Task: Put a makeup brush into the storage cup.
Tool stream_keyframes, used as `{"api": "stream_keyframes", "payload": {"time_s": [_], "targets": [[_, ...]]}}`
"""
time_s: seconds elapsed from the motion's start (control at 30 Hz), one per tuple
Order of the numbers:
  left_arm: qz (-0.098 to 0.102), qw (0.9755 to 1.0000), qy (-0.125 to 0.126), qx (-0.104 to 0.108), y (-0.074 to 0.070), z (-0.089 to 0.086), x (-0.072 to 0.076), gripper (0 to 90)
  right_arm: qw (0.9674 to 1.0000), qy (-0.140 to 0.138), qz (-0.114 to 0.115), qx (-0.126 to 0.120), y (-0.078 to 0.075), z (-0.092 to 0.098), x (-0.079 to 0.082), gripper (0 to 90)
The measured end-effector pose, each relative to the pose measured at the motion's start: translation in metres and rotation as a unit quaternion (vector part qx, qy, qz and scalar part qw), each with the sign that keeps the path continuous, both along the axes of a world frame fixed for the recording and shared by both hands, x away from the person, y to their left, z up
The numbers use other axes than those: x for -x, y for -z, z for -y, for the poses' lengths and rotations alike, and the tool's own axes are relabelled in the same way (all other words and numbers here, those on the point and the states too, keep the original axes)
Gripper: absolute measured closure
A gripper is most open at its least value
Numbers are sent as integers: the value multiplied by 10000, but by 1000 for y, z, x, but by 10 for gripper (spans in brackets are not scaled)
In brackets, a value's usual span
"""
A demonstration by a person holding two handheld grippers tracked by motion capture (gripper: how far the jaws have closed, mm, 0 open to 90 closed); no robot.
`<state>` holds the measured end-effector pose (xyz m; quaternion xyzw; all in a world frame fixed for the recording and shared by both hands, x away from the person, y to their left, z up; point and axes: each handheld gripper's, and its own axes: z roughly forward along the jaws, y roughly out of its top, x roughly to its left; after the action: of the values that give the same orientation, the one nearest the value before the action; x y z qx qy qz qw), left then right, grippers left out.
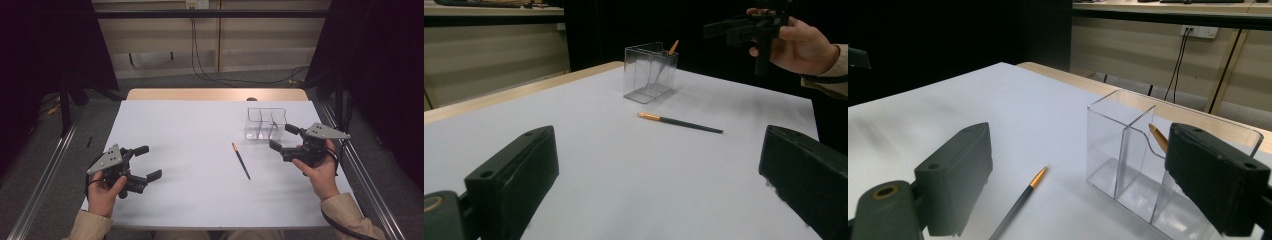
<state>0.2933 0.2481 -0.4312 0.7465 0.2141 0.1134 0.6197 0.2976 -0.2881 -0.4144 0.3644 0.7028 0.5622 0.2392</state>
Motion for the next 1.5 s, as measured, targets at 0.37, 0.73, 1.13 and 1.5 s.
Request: {"api": "stream_keyframes", "payload": {"time_s": [0.37, 0.73, 1.13, 1.5], "targets": [[4, 10000, -9, 3, 0, 0, 0, 26, 10000, 8, -47, -11, 5, 6, 9, 111], [22, 10000, -17, -5, -1, -1, 0, 26, 9999, -42, -114, 25, 11, 7, 15, 111], [16, 10000, -33, 8, -1, -2, 0, 26, 9998, -79, -163, 70, 16, 7, 21, 111], [10, 10000, -22, 10, -1, -2, 1, 26, 9996, -124, -243, 102, 22, 7, 27, 108]]}}
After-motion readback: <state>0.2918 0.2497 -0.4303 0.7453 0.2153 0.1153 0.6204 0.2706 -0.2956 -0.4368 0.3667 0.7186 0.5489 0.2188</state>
